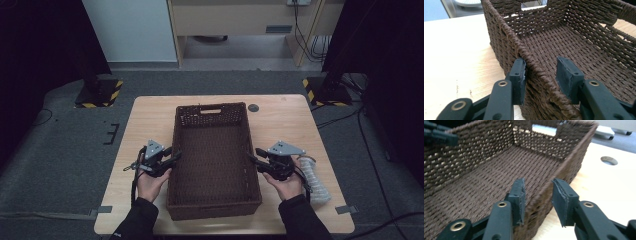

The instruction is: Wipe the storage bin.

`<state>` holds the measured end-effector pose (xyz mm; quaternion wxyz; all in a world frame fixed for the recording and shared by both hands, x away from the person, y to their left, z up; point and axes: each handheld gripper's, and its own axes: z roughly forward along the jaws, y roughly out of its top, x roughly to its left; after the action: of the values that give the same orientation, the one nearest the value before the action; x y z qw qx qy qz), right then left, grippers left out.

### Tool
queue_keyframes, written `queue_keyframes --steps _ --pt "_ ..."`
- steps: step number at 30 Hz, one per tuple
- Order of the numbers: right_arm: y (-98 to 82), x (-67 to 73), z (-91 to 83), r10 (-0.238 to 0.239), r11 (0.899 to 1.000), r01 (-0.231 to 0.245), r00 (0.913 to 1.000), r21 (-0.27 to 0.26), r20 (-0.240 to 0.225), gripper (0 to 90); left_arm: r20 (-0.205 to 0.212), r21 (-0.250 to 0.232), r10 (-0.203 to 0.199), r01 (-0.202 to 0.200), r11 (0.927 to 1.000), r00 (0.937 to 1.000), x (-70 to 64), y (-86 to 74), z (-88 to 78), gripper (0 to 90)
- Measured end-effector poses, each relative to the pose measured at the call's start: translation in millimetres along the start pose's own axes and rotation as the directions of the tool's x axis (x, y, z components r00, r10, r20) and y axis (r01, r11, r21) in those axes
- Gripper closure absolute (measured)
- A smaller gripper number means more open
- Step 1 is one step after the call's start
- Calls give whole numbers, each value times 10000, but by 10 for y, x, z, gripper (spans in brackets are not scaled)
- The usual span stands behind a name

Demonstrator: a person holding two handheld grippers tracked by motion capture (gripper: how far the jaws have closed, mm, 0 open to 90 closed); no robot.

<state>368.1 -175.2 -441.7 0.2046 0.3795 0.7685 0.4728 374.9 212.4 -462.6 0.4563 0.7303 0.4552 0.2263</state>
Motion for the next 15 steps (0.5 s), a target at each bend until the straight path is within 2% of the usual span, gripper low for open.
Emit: queue_keyframes --steps 2,5,11,15 --pt "19 -66 -55 117 9995 -110 9997 -300 213 585 2 -8 2 -2 10000 10000 5 1 3 586" --pt "16 -163 -133 299 9987 -277 9983 -439 493 551 -12 -5 32 -32 10000 10000 17 5 7 593" --pt "-26 -386 -302 531 9976 -474 9914 -499 1195 508 -97 1 83 -83 10000 9999 16 5 1 608" --pt "-62 -492 -394 761 9961 -690 9876 -558 1375 468 -120 3 60 -60 10000 9999 12 5 -2 611"
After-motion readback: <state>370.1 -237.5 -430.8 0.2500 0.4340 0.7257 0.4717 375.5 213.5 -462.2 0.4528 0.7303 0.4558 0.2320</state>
